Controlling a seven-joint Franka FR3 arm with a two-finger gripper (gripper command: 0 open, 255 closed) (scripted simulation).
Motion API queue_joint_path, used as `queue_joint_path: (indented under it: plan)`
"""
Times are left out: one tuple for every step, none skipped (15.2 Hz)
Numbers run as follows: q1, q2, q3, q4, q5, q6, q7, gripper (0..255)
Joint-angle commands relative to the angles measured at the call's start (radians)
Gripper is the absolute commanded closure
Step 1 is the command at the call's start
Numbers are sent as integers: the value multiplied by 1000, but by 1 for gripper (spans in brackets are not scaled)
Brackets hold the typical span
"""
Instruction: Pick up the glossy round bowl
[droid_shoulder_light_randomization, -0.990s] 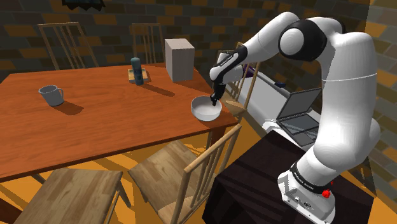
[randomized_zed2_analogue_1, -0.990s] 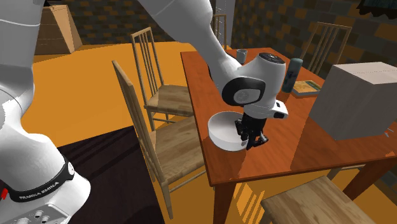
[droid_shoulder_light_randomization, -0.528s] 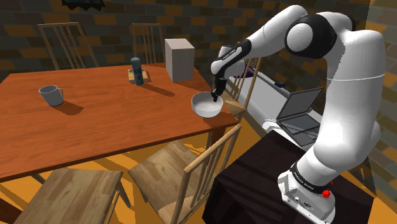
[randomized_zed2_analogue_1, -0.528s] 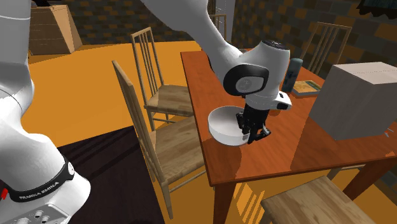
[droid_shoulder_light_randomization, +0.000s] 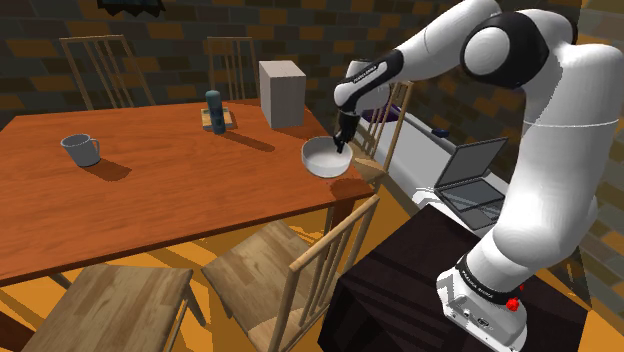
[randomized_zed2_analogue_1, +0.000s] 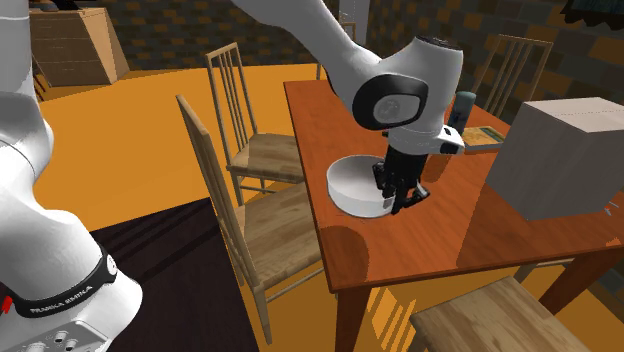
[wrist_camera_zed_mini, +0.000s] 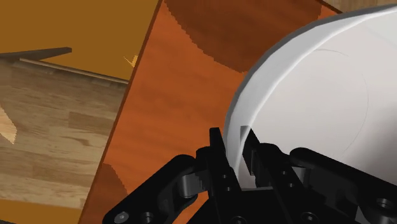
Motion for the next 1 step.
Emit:
queue_joint_path:
  plan:
    - [0, -3, -1, 9, -1, -12, 2, 255]
